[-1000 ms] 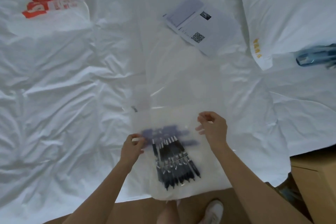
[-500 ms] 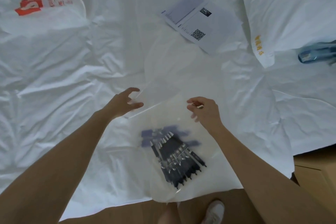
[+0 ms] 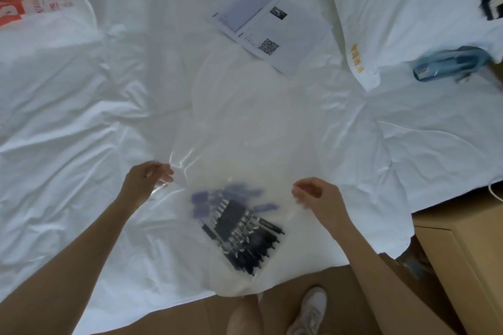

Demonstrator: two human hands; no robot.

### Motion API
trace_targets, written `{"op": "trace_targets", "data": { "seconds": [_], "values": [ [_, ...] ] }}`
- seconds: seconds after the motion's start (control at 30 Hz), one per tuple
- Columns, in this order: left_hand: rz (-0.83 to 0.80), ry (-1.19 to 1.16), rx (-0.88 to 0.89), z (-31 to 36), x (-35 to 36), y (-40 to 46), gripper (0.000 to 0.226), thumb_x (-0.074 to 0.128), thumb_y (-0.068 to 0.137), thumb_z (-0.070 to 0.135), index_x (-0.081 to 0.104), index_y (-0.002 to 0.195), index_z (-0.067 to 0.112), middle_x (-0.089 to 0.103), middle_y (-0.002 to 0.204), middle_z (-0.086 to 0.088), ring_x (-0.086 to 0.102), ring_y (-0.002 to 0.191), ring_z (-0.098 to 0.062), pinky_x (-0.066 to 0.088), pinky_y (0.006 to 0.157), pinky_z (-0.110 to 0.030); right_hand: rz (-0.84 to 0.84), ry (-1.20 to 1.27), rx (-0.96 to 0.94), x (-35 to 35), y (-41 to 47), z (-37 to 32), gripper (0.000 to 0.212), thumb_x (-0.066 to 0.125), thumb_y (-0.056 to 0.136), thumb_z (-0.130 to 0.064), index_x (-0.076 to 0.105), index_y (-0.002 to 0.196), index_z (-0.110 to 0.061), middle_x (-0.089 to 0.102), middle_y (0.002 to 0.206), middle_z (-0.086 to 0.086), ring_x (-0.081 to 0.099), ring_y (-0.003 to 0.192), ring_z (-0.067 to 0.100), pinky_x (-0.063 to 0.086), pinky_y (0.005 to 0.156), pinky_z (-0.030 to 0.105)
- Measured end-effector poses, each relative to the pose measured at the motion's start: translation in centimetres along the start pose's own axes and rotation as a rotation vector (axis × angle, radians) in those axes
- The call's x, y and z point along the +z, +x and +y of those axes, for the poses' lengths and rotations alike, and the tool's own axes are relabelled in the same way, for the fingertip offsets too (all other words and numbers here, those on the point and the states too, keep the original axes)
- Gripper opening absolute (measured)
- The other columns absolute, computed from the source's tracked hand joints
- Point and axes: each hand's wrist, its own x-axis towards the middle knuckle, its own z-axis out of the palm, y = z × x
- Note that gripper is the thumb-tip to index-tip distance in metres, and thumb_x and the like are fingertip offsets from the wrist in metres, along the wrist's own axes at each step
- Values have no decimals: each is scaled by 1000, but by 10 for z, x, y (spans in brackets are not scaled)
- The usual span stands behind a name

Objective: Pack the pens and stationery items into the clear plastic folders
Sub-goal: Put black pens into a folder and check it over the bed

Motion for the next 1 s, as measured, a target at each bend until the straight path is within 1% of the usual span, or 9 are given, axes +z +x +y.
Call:
{"op": "trace_targets", "data": {
  "seconds": [0.17,0.27,0.37,0.47,0.53,0.67,0.77,0.87,1.0],
  "values": [
    [27,-27,-6,-10,5,-5,19,55,95,15,67,81,10,70,64,5,67,69,-19,54,63,-17,30,182,43,8,-27,24,15,71,83,-9,66,97,-11,69,79,7,66,71,16,56,70,25],
    [20,-19,-3,-10,8,-6,19,54,95,15,67,82,10,70,70,3,67,72,-22,54,71,-26,77,277,78,15,-33,27,16,69,84,-5,64,99,-7,70,79,12,66,69,15,55,67,22],
    [30,-16,-10,-10,9,-8,18,54,95,14,67,84,7,70,71,1,67,68,-17,54,68,-22,166,325,114,22,-36,27,8,69,83,-4,65,89,-2,71,76,12,65,68,20,56,65,26],
    [43,-64,-31,-10,8,-11,14,57,94,13,66,84,8,71,68,-2,66,57,-4,54,62,-13,239,322,103,24,-35,21,2,70,83,-5,67,84,-6,71,70,6,64,66,20,56,66,31],
    [66,-134,-62,-8,7,-12,7,62,91,16,63,85,12,70,60,3,66,56,-3,54,62,-14,286,371,99,22,-28,10,5,71,82,-6,68,85,-6,71,71,7,63,63,18,54,62,27],
    [112,-248,-101,-4,9,-13,13,67,88,20,61,85,9,70,60,3,68,56,-6,54,55,-13,358,495,67,11,1,-26,7,73,81,-4,66,82,-5,69,71,10,60,56,14,50,55,22],
    [108,-244,-129,-7,13,-15,17,65,89,21,61,85,5,71,64,2,69,59,-10,55,55,-16,338,442,-7,7,29,-55,8,72,81,-4,65,82,-7,68,71,9,59,55,14,49,54,19],
    [68,-268,-188,-15,21,-17,21,62,91,24,61,87,4,71,77,-6,70,71,-19,57,57,-24,314,328,-45,10,59,-76,8,73,82,-7,65,82,-10,69,73,7,60,56,13,48,54,18],
    [59,-176,-259,-27,32,-15,28,55,95,28,58,88,1,62,86,-13,61,82,-28,54,79,-41,299,125,-85,18,92,-88,10,74,81,-12,67,87,-8,68,71,2,59,56,10,50,59,19]
  ]
}}
